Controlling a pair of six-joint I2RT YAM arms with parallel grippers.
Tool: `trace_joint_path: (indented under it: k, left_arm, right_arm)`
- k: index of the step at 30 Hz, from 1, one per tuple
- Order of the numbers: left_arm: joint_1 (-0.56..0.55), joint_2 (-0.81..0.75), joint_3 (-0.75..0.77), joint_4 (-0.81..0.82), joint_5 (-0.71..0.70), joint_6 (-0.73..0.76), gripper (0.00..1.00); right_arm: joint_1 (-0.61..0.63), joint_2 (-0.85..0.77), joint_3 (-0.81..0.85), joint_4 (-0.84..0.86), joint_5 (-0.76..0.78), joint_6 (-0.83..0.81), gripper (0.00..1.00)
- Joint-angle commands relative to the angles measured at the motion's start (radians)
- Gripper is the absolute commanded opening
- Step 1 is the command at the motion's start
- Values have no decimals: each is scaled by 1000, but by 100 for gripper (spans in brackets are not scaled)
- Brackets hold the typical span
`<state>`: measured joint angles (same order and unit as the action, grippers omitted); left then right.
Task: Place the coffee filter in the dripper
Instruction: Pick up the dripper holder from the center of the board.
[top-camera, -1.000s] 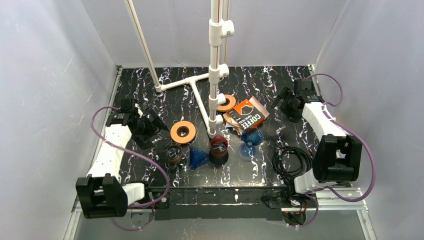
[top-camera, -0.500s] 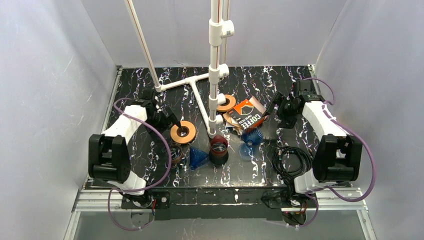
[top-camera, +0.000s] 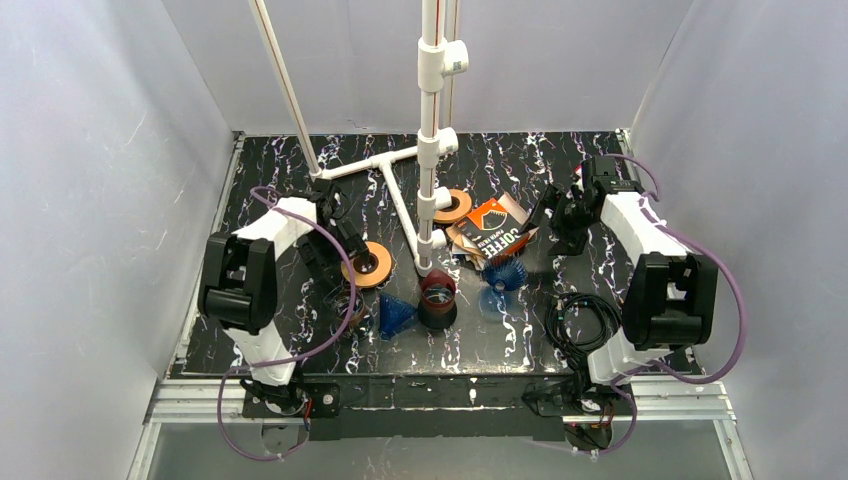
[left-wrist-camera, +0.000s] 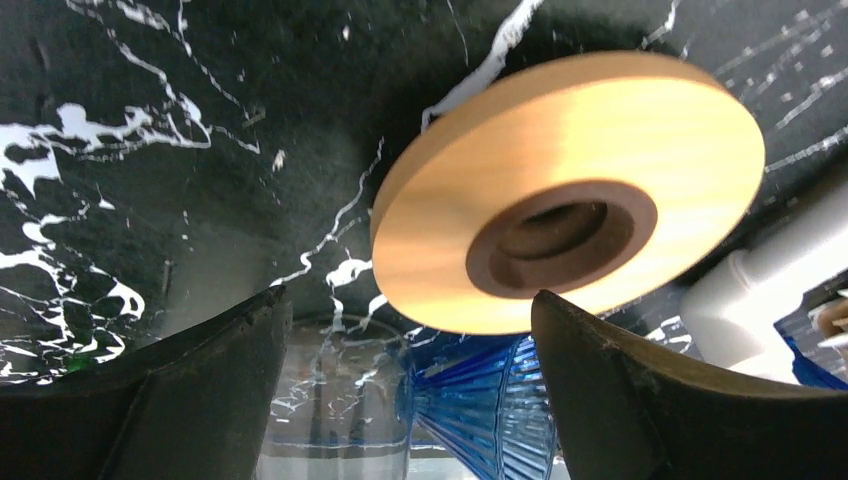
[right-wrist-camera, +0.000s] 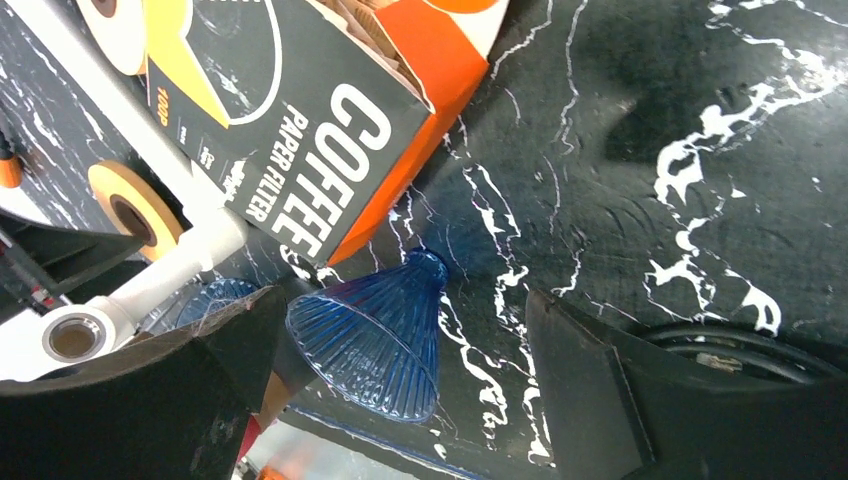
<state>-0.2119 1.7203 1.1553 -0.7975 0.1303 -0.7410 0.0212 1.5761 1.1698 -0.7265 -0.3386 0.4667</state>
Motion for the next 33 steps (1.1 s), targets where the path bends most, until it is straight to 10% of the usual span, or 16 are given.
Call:
trace_joint_path:
  k: [1,12,33]
  left_arm:
    - [-8,56,53,-38,-49,-15,87]
    - [-18,170,138,-34,-73,-11,67]
    - [-18,-103,213,4,-103,119,29]
  right_arm:
    - [21,33,69,26,-81,-12,98]
    - [48,60,110,24,-105,-10,98]
    - [88,69,185,26,-186,-10,98]
